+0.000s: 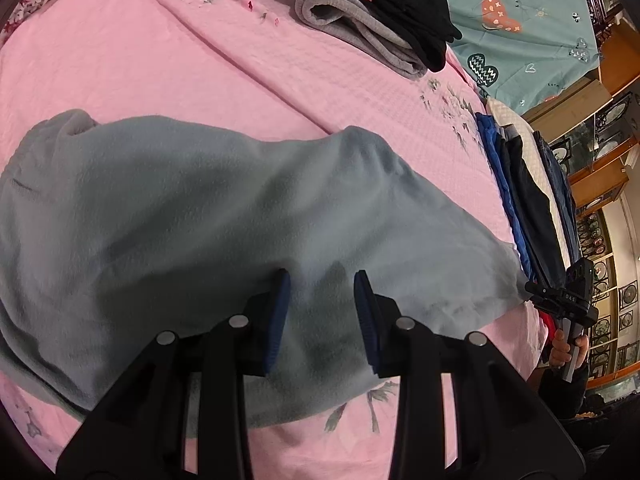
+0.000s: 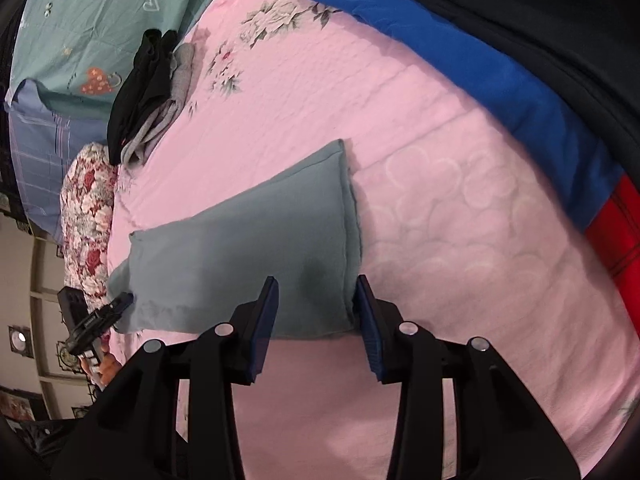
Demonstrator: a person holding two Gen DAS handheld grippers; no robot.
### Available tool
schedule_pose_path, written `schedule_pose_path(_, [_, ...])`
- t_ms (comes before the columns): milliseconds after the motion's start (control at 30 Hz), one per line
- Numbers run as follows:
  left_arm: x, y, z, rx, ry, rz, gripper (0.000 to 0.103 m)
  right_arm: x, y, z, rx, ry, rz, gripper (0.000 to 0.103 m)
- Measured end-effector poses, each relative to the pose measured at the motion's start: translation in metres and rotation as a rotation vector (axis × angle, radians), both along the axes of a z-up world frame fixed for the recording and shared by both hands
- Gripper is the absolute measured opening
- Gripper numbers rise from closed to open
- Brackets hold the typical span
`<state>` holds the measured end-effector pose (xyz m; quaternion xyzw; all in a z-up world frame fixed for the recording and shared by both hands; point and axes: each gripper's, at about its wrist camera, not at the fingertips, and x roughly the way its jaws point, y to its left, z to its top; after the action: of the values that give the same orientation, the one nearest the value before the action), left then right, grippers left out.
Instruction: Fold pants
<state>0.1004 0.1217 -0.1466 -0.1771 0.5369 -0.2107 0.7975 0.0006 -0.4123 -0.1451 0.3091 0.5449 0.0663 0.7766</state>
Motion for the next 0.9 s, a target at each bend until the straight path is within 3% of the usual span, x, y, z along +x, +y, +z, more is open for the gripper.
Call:
schedule_pose_path(200, [0.0, -0.003, 0.002, 0.026, 0.0, -0.003, 0.034, 0.023, -0.003, -0.005, 0.037, -0.008, -0.01, 0.041])
schedule_pose_path(267, [-0.001, -0.006, 0.003, 0.047, 0.0, -0.003, 0.033, 0.031, -0.001, -0.006, 0.022, -0.007, -0.003, 0.032])
schedule_pose_path(300, [-0.002, -0.01, 0.005, 0.071, -0.004, -0.006, 0.031, 0.034, 0.001, -0.009, 0.005, 0.0, 0.003, 0.011])
schedule_pose_path(400, [-0.006, -0.032, 0.019, 0.102, -0.036, -0.072, 0.03, 0.032, 0.004, -0.009, -0.011, -0.017, -0.004, 0.005])
schedule_pose_path(533, [-0.006, -0.1, 0.042, 0.096, -0.074, -0.22, 0.03, 0.024, 0.004, 0.01, 0.001, -0.08, -0.029, 0.005])
schedule_pose_path(633, [0.006, -0.165, 0.042, 0.079, -0.027, -0.301, 0.03, 0.018, 0.008, 0.027, 0.028, -0.142, -0.038, 0.005])
schedule_pose_path(667, [0.01, -0.19, 0.038, 0.078, -0.011, -0.333, 0.027, 0.017, 0.01, 0.031, 0.039, -0.156, -0.041, 0.005])
schedule_pose_path(700, [0.012, -0.214, 0.034, 0.093, -0.009, -0.361, 0.015, 0.015, 0.012, 0.034, 0.054, -0.172, -0.046, 0.005])
schedule_pose_path(900, [0.01, -0.297, 0.004, 0.159, 0.009, -0.476, 0.005, 0.01, 0.026, 0.043, 0.121, -0.229, -0.071, 0.005])
